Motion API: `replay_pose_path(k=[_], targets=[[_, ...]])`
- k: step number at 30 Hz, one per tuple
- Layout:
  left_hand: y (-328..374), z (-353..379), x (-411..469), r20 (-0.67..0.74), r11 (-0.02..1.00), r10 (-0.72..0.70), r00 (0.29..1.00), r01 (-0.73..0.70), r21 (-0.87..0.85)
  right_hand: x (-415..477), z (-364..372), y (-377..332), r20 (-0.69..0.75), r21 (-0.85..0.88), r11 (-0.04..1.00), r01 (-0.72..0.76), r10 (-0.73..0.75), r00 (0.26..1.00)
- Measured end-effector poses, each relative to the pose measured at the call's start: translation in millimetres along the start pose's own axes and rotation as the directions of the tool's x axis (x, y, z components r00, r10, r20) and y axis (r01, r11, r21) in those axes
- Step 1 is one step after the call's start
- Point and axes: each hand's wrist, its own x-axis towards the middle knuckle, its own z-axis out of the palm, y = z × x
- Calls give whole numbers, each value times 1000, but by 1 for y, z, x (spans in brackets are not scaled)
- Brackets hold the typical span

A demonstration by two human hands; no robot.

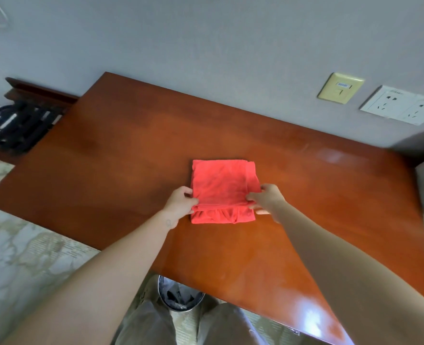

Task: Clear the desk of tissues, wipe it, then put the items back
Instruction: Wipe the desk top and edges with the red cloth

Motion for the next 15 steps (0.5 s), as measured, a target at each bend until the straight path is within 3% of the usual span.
replay_pose_path(k=[11, 15], targets=[[3, -6, -18, 80, 964, -46, 996, 23, 264, -1, 6, 6, 126, -337, 941, -27, 74, 989], [0, -9, -15, 121, 919, -53, 991, 1, 394, 1, 7, 11, 107, -530, 848, 7, 59, 992]])
